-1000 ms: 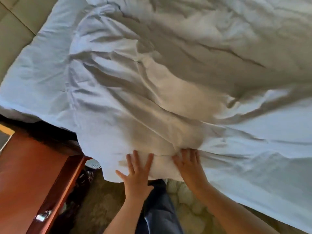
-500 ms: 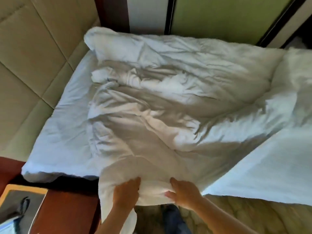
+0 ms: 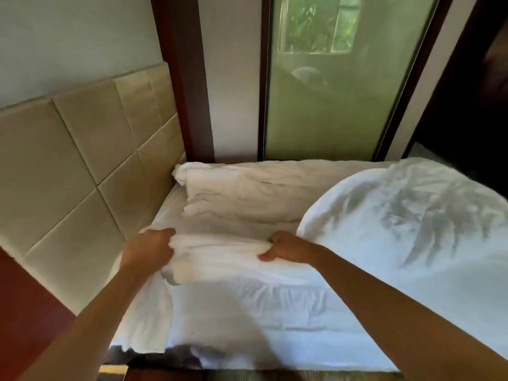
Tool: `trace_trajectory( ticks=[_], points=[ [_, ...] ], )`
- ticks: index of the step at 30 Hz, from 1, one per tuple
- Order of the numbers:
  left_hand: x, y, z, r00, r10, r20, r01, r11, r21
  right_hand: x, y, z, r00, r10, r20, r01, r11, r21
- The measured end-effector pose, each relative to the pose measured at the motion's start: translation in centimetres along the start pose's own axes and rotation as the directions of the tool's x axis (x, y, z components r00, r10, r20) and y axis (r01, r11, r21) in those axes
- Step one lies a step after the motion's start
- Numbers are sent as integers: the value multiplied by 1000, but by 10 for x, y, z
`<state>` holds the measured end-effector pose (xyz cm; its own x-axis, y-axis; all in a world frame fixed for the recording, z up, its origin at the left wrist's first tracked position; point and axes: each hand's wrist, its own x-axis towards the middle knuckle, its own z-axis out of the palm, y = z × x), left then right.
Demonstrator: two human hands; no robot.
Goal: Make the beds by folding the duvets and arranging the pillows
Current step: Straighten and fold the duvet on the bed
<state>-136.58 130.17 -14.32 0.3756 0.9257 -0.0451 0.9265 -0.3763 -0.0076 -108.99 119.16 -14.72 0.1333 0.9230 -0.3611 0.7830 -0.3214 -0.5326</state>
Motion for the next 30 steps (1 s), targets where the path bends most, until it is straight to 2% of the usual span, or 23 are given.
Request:
trace_trajectory(
  ticks=[1, 2, 4, 6, 8, 12, 16, 19, 21, 24, 26, 27, 28, 30],
  points=[
    [-3, -5, 16, 989, 2, 151, -6, 1000, 24, -6, 2, 30, 992, 25, 126, -13, 995, -97],
    [-6, -8, 31, 970, 4, 241, -10, 1000, 22, -10, 7, 56, 975, 54, 214, -11, 980, -199],
    [-4, -9, 48, 986, -8, 169, 9, 1000, -5, -4, 18, 64, 968, 67, 240, 24, 934, -357],
    [-4, -10, 42, 998, -10, 64, 8, 999, 44, 7, 32, 28, 989, 55, 138, 12, 897, -443],
    [-4, -14, 36, 1000, -7, 14, 6, 994, 108, 14, 49, -14, 992, 113, 48, -76, 873, -481],
    [20, -26, 56, 987, -122, -102, 130, 988, 79, 47, 76, -41, 994, 102, -24, -103, 905, -412],
    [53, -26, 69, 938, -341, 58, 339, 940, 43, 97, 93, -32, 998, 23, -64, -42, 948, -315],
    [97, -27, 66, 880, -458, 122, 466, 884, -43, 136, 106, -47, 989, -19, -150, -25, 957, -290],
    [138, -17, 56, 865, -486, 122, 500, 856, -130, 162, 113, -64, 975, -4, -224, -65, 951, -303],
    [202, 8, 27, 904, -426, -16, 419, 895, -152, 195, 115, -115, 933, -1, -360, -150, 909, -390],
    [247, 25, -11, 926, -325, -195, 317, 946, -70, 215, 109, -168, 865, -27, -501, -207, 891, -405],
    [271, 31, -37, 914, -255, -316, 260, 965, -28, 223, 102, -200, 811, -51, -582, -223, 894, -389],
    [295, 37, -69, 876, -172, -451, 200, 980, 13, 231, 95, -234, 740, -77, -668, -228, 906, -357],
    [344, 46, -135, 714, -15, -700, 102, 991, 83, 244, 75, -304, 539, -122, -834, -205, 940, -271]
  ],
)
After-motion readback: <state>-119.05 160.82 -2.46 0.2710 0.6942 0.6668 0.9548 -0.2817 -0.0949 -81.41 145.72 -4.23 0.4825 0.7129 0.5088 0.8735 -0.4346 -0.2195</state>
